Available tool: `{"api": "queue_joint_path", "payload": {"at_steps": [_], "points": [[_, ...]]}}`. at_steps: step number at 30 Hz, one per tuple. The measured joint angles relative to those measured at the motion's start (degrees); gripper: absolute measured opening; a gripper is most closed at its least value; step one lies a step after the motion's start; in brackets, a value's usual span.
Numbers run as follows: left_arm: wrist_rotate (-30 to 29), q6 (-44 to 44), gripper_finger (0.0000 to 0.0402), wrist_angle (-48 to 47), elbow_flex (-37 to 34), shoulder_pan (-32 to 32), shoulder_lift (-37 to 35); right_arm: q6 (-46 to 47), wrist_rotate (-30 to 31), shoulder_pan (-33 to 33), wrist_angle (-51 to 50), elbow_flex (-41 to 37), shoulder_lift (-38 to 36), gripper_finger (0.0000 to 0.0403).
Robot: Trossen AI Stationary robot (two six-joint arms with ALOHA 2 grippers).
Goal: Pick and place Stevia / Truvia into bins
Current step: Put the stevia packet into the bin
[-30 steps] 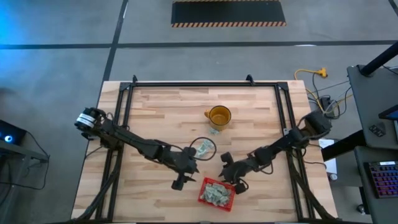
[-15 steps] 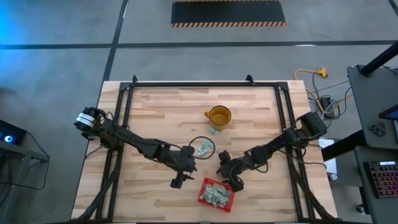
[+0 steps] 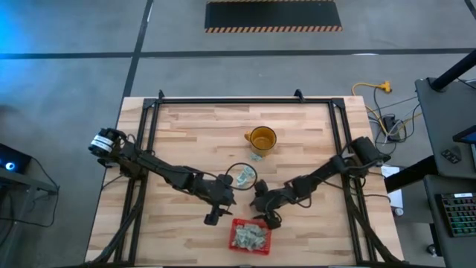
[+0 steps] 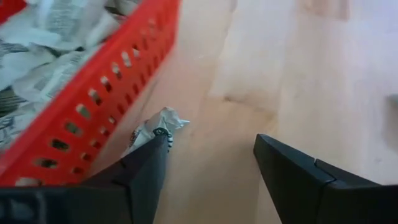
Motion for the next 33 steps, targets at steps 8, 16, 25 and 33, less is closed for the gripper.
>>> {"api": "queue_joint_path", "payload": {"at_steps": [8, 16, 25, 33], "points": [[0.0, -0.4, 0.0173, -0.1, 0.0, 0.0, 0.0, 0.8, 5.1, -3.1, -2.8, 0.8, -0.7, 0.0214], [0.0, -1.4, 0.0173, -0.5, -0.5, 0.0, 0.0, 2.6, 5.3, -3.5, -6.5, 0.9, -1.2, 0.0177], [0.0, -1.4, 0.0173, -0.5, -0.5, 0.0, 0.0, -1.8, 5.2, -3.5, -6.7, 0.8, -1.5, 0.0065], [0.0, -1.3, 0.0173, -0.5, -0.5, 0.0, 0.0, -2.7, 8.6, -3.4, -11.1, 0.4, -4.9, 0.0010]]}}
